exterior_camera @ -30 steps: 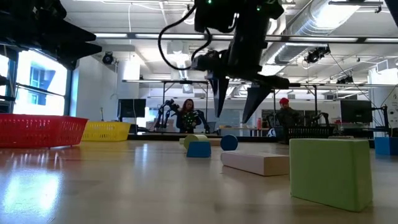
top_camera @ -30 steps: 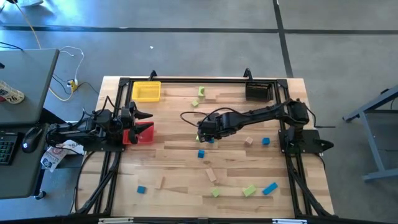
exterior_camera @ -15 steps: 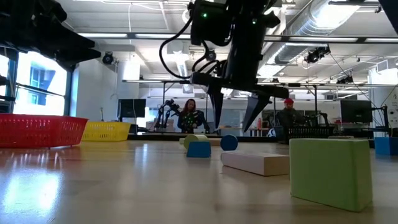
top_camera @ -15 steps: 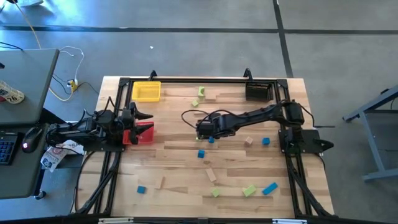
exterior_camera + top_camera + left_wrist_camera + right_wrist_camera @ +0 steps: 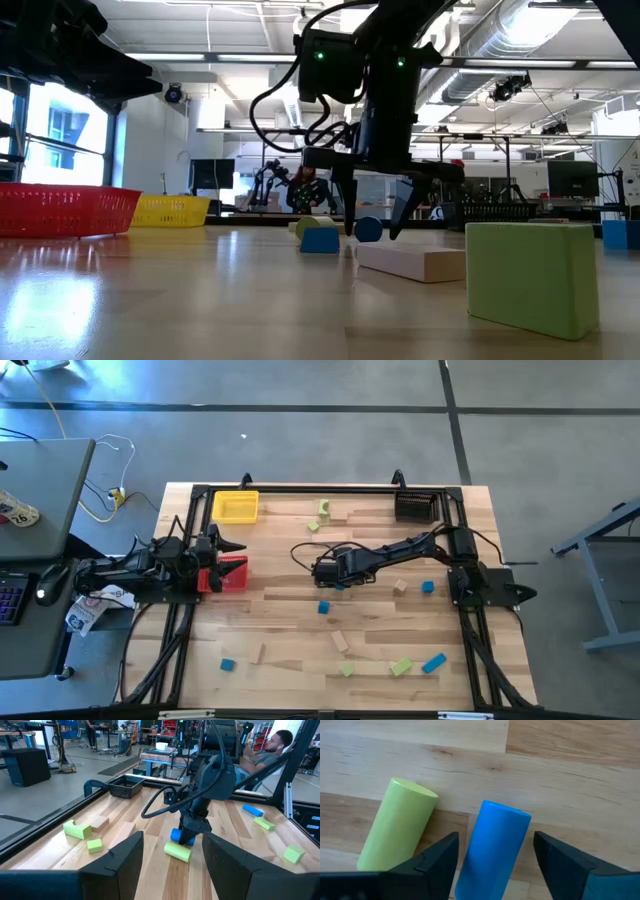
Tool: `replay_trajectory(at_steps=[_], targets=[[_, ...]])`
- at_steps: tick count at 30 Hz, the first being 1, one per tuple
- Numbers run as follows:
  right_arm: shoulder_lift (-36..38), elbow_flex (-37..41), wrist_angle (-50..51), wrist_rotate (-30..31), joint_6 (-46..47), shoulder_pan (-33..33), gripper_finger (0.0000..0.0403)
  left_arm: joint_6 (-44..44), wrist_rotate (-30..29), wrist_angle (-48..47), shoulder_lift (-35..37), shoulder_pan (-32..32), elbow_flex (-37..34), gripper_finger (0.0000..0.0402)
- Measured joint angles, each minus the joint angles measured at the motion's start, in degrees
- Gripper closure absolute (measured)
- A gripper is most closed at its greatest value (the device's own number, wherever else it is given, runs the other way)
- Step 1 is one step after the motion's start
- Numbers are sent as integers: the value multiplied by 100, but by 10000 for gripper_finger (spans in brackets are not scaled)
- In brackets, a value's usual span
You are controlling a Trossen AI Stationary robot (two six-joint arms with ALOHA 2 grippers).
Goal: Sort & place blocks by color
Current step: Put the blue block into the black bin
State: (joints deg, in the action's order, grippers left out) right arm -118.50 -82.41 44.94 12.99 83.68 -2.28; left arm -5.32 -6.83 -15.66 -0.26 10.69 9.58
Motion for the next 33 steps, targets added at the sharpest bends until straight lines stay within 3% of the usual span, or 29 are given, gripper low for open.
replay_trajectory(at_steps=[8,24,33], targets=[[11,-2,141,39,-418,0,302,-149,4,-1,1,1,0,212],[378,7,669,597,-1489,-101,301,249,2,-208,-1,1,0,212],[1087,0,1587,1638,-1777,-183,298,-186,17,-428,-1,-1,0,212]])
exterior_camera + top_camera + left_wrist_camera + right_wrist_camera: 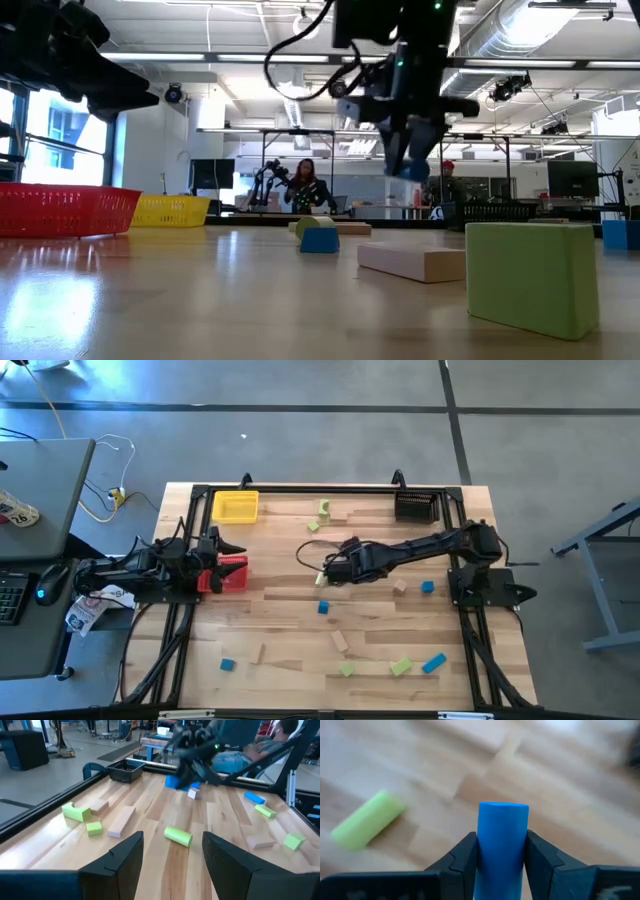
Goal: Sort & place blocks by color
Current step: Put the blue block into the black bin
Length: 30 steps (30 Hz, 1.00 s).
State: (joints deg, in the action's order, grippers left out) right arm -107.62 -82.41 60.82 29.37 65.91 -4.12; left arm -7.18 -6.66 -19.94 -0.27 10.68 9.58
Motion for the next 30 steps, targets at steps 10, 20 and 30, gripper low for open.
replay_trajectory(at_steps=[10,20,30], targets=[[868,0,1287,991,-29,532,296,-68,11,13,0,0,0,212],[1225,0,1807,1047,-707,1907,296,-70,12,50,0,0,0,212],[971,0,1171,348,-1711,3592,296,-78,2,55,0,0,0,212]])
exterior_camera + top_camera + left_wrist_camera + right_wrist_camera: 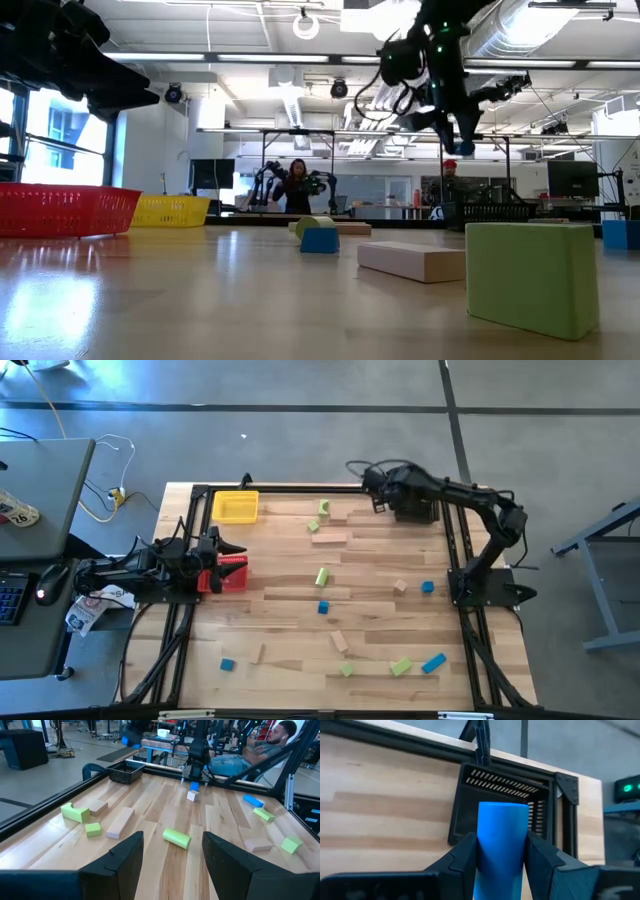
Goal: Sort & place blocks by color
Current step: Put the blue block into the black bin
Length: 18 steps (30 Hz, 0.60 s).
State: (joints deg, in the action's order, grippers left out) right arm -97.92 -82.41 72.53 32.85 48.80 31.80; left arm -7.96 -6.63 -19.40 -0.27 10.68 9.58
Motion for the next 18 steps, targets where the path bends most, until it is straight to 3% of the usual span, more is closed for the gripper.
replay_trajectory(at_steps=[9,18], targets=[[-511,0,-334,-816,-1295,921,295,93,-1,-2,0,0,0,212],[-949,0,-328,-943,-2522,1340,295,-66,0,-4,0,0,0,212]])
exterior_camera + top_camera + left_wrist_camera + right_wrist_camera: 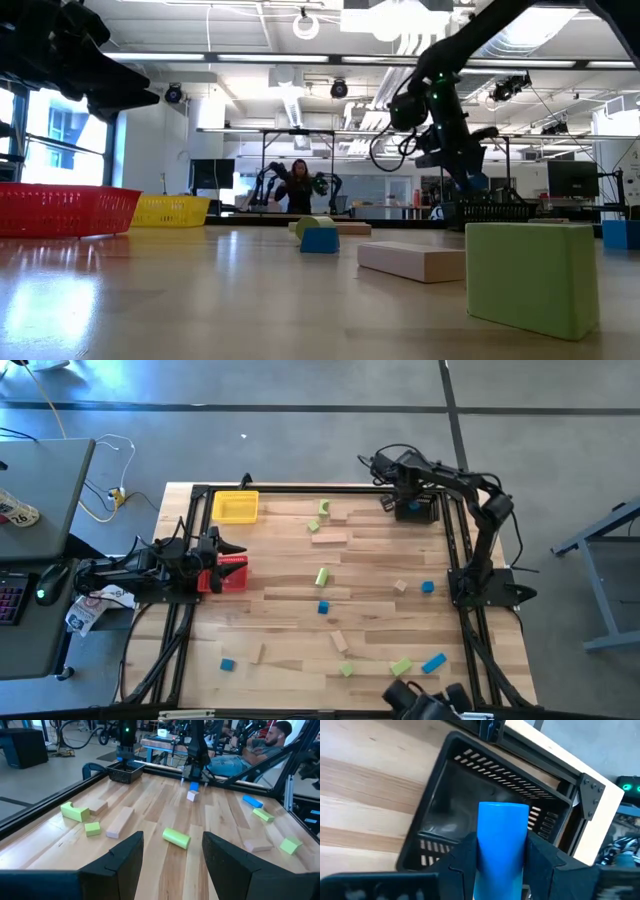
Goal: Sort & place blocks by color
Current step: Put the blue block into the black bin, then put the brown block into the red bin
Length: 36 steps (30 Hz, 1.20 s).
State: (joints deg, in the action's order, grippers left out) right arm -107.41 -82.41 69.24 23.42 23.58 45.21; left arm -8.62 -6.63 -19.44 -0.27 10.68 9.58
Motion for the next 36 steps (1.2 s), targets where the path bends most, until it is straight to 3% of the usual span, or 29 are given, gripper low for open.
replay_trajectory(at_steps=[11,17,23,36], targets=[[-339,1,-12,-641,-427,382,295,34,30,194,0,2,0,212],[-584,2,-38,-698,-534,568,294,276,425,647,-3,1,0,212],[-671,4,-54,-531,-661,576,293,284,448,728,-243,2,5,212],[-665,4,224,-227,-485,442,185,480,331,328,-2012,2,1061,212]])
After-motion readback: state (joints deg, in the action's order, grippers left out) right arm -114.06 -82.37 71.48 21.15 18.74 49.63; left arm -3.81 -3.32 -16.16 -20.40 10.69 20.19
